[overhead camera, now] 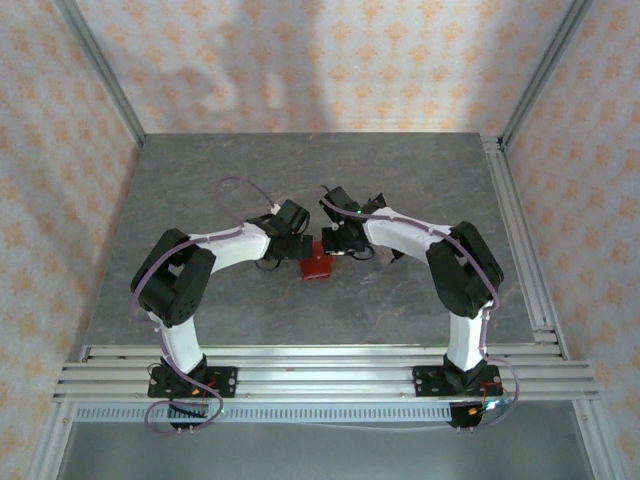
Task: Put the credit cards into the card holder
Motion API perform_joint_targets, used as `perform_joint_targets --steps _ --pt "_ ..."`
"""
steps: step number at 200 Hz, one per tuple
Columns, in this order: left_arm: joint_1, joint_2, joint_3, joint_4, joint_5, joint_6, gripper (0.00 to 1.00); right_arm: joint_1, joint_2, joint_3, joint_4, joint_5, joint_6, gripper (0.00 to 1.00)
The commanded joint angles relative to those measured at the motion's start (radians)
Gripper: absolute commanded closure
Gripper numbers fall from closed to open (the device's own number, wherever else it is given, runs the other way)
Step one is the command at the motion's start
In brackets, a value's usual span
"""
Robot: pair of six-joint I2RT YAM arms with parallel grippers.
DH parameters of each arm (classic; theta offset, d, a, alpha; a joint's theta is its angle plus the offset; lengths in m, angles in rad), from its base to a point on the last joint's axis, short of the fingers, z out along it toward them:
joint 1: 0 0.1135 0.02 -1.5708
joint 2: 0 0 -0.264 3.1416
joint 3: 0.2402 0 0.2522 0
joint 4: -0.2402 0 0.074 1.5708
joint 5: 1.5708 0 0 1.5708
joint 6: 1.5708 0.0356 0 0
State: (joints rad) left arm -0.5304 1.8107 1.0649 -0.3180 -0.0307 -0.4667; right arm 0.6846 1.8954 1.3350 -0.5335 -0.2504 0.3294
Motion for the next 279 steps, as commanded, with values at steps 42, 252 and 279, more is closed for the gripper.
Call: perform_joint_targets --steps 42,252,279 --pt "-0.003 0.01 -0.031 -0.062 -0.046 0.002 0.05 0.006 -0.017 0.035 -0.037 0.032 -0.017 0.78" --pt "-0.004 0.018 -0.037 -0.058 -0.043 -0.001 0.05 -0.007 -0.008 -0.041 0.149 -0.214 0.112 1.0" --pt "-0.004 0.018 -0.042 -0.056 -0.043 0.001 0.05 -0.007 0.013 -0.051 0.175 -0.213 0.124 1.0"
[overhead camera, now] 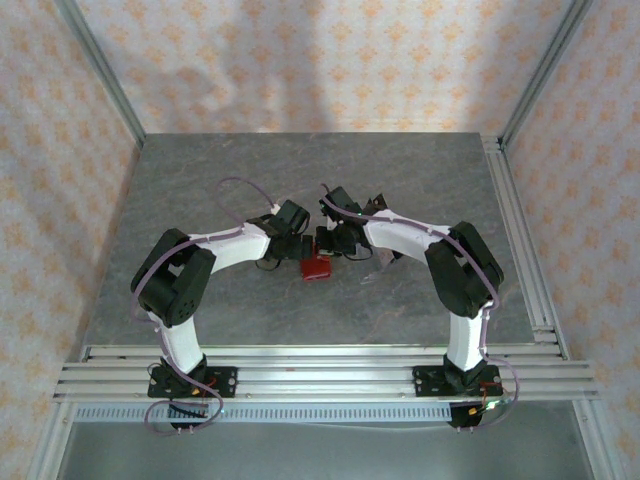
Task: Put the credit cards into the card holder
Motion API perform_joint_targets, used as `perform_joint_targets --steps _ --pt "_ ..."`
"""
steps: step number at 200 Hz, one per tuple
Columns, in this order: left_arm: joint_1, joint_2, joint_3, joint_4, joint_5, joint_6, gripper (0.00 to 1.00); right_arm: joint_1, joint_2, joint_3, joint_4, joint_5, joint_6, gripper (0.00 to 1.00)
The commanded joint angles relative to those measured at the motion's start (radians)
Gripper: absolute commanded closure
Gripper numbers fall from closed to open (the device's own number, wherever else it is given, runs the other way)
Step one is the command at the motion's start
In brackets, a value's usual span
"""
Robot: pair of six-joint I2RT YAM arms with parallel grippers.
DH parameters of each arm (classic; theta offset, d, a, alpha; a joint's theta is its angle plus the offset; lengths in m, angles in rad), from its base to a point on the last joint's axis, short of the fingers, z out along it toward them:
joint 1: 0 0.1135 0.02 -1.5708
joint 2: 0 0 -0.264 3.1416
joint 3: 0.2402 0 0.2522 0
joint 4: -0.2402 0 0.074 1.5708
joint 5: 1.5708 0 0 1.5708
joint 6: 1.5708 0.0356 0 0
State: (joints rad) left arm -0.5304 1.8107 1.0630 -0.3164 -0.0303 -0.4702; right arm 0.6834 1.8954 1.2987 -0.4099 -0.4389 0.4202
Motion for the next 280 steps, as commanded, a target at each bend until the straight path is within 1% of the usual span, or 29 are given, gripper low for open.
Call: perform_joint_targets --steps 1,142,235,280 --pt "-0.004 0.018 -0.04 -0.057 -0.043 0.003 0.05 -0.006 0.013 -0.015 0.052 -0.025 0.034 1.0" --pt "-0.004 0.014 -0.049 -0.056 -0.046 0.001 0.05 -0.018 0.088 -0.04 0.095 0.023 0.046 1.0" --pt "-0.006 0.024 -0.044 -0.056 -0.046 0.001 0.05 -0.018 -0.016 -0.069 0.084 0.023 0.045 1.0" --pt "-0.006 0.029 -0.044 -0.056 -0.046 0.001 0.05 -0.014 -0.003 -0.073 0.106 0.001 0.056 1.0"
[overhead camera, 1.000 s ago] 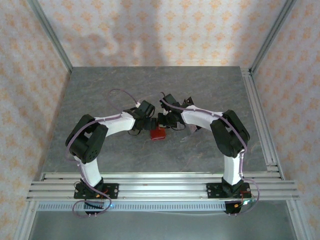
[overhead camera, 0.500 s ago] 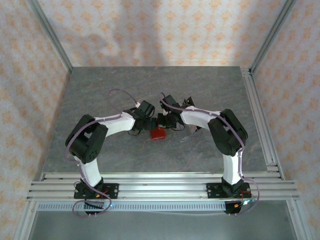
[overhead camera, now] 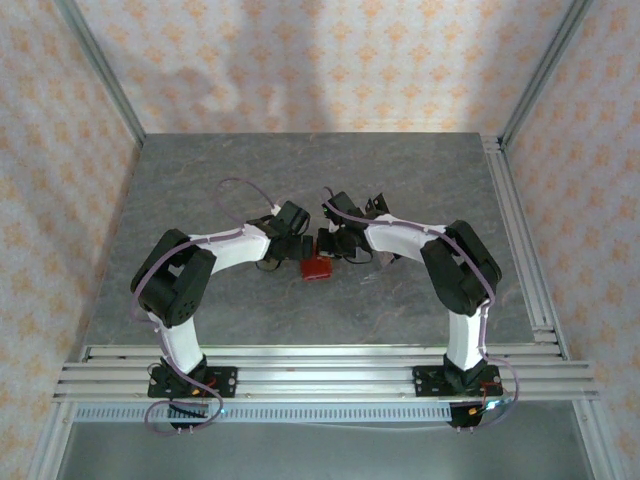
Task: Put the credit cards into the card holder
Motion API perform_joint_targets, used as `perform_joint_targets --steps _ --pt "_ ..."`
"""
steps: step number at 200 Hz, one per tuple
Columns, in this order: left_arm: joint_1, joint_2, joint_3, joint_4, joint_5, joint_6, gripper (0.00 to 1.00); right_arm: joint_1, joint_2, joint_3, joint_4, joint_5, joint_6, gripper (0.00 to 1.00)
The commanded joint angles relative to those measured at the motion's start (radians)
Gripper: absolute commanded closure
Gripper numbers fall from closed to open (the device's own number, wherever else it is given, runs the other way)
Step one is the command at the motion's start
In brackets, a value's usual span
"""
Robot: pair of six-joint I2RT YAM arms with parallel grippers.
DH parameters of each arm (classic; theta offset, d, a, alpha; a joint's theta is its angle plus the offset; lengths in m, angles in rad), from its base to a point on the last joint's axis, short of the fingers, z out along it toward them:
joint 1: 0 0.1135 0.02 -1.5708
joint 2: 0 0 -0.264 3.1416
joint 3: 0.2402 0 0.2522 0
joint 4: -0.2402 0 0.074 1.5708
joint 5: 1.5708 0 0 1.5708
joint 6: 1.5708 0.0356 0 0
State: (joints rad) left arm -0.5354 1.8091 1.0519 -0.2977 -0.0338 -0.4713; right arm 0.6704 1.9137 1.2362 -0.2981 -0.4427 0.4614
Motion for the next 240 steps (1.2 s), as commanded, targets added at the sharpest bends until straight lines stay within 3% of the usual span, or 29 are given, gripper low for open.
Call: perform_joint_targets --steps 1,196,240 --pt "-0.001 0.03 -0.033 -0.076 -0.043 0.002 0.05 0.0 -0.02 -0.011 -0.007 0.005 0.016 1.0" --pt "-0.002 0.032 -0.041 -0.07 -0.044 0.006 0.05 0.055 0.051 -0.049 0.029 0.002 0.052 1.0" --pt "0.02 -0.01 0.001 -0.138 -0.08 -0.043 0.06 0.064 0.075 -0.064 0.002 0.029 0.039 1.0"
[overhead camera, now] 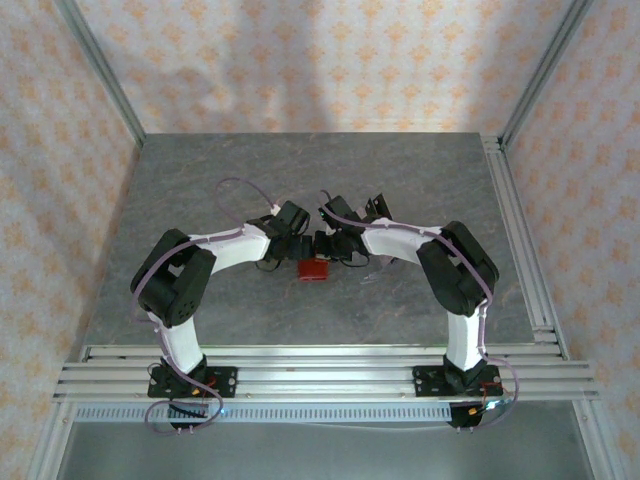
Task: Put the credit cards into the card holder
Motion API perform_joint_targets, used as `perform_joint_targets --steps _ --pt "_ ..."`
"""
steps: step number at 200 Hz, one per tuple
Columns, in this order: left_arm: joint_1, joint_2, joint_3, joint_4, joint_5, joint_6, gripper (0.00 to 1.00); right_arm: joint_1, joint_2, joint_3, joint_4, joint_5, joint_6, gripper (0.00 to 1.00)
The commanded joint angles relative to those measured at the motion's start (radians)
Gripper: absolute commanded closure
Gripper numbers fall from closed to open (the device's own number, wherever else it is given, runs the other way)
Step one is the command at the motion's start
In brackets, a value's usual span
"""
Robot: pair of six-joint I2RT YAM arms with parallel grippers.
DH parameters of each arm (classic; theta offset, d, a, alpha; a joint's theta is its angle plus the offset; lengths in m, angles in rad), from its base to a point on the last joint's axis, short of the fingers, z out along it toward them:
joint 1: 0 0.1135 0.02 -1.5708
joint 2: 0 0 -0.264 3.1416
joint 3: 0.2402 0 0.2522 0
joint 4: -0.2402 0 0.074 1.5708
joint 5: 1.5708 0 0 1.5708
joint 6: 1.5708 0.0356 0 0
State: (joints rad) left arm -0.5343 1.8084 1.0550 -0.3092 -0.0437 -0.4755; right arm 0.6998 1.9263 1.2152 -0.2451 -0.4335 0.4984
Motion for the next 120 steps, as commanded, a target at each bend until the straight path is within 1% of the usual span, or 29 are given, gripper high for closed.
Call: perform_joint_targets --steps 1,43,82,120 --pt "0.019 -0.012 0.0 -0.129 -0.072 -0.041 0.06 0.035 0.063 -0.044 -0.051 0.02 0.001 1.0" --pt "0.037 -0.078 0.026 -0.211 -0.119 -0.112 0.05 0.042 0.069 -0.062 -0.057 0.04 -0.006 1.0" --pt "0.036 -0.125 -0.036 -0.183 -0.073 -0.107 0.05 0.052 0.068 -0.059 -0.081 0.065 -0.022 1.0" --pt "0.026 -0.097 -0.082 -0.127 -0.023 -0.086 0.05 0.075 0.052 -0.066 -0.096 0.095 -0.038 1.0"
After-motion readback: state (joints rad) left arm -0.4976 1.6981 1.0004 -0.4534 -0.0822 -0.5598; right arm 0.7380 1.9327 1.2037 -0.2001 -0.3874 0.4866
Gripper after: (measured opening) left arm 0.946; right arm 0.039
